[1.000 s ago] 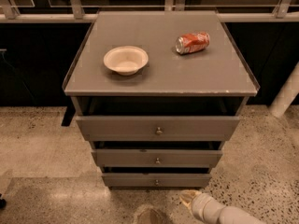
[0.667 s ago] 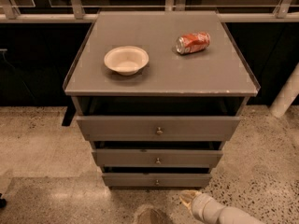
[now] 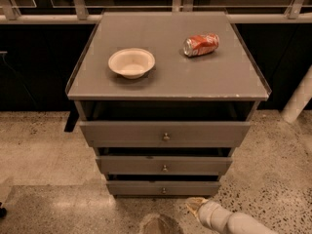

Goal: Open bottom drawer

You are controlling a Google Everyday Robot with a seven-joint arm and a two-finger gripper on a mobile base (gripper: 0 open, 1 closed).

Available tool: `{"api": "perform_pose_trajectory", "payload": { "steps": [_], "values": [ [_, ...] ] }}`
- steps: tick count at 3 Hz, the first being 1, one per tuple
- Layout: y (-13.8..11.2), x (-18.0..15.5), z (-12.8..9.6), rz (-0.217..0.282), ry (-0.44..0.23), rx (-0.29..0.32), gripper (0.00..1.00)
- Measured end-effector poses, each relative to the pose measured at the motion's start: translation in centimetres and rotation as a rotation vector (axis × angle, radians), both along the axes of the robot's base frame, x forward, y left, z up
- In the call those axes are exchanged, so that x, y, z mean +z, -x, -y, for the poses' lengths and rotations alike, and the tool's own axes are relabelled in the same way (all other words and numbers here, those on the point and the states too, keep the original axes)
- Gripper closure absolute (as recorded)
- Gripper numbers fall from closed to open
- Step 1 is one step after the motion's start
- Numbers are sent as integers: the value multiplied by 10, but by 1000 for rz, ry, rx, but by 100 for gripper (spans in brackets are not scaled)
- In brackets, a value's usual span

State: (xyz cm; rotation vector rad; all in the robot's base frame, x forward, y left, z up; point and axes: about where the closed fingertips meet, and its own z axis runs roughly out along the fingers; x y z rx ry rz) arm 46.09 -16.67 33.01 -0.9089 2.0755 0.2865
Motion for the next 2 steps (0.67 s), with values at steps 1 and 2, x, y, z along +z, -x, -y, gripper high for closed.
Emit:
{"api": "perform_pose_trajectory", "payload": {
  "steps": [1,2],
  "values": [
    [-32,-31,-3,5,-51,-3,100],
    [-64,-53,-1,14,-69,-15,100]
  ]
}}
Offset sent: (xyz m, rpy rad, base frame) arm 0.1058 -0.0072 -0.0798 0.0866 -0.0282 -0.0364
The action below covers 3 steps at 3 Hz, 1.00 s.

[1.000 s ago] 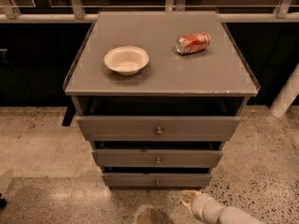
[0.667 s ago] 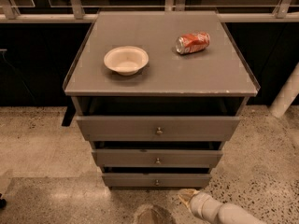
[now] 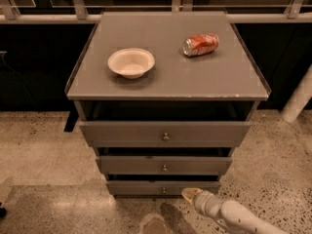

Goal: Open bottom drawer

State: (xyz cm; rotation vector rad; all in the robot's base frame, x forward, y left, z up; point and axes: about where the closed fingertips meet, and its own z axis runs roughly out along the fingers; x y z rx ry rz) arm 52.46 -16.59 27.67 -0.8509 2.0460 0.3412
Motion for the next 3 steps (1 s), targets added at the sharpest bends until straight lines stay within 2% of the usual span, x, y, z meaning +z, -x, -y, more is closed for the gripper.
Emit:
{"api": "perform_pose_trajectory", "payload": {
  "steps": [1,2,3],
  "values": [
    [-35,-8,9,29,21,-38,100],
    [-40,-8,12,35,24,-46,100],
    [-42,-16,14,18,17,-62,100]
  ]
}}
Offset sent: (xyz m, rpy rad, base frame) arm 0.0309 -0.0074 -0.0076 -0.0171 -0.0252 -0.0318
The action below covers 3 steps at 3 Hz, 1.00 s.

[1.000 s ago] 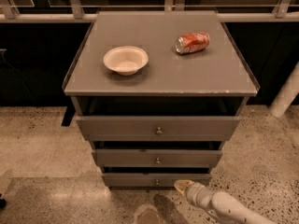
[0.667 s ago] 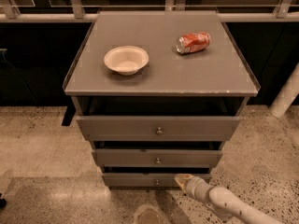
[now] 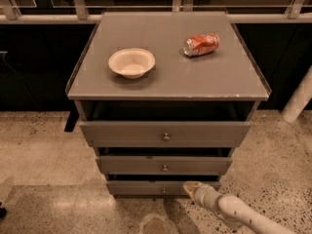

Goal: Open bottom drawer

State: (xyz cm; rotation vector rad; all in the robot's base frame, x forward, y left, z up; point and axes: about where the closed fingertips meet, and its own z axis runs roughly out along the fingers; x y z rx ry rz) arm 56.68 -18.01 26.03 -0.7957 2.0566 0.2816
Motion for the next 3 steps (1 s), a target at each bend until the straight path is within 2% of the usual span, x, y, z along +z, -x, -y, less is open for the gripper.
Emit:
{"api": "perform_pose_trajectory", "payload": {
  "steps": [1,3],
  "values": [
    [-10,-18,0,-14,-2,-13,100],
    [-37,-32,17,3,18,-78,100]
  ]
}}
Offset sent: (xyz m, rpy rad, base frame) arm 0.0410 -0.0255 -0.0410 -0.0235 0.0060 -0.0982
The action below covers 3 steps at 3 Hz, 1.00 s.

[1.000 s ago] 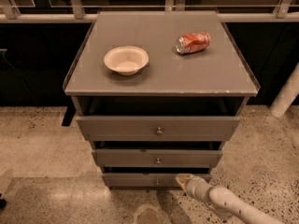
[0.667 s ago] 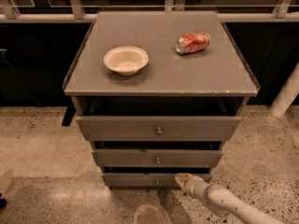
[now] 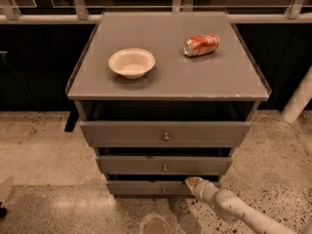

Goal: Open bottom drawer

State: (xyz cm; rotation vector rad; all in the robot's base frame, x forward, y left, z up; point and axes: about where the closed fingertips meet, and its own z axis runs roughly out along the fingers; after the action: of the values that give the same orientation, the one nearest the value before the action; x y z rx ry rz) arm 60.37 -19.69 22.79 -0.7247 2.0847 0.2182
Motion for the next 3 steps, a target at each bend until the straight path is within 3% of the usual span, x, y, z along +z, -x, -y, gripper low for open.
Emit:
{"api": "perform_pose_trajectory", "payload": {
  "steps": [3],
  "values": [
    [-19,-24,-1,-7,22,-74,100]
  ]
}}
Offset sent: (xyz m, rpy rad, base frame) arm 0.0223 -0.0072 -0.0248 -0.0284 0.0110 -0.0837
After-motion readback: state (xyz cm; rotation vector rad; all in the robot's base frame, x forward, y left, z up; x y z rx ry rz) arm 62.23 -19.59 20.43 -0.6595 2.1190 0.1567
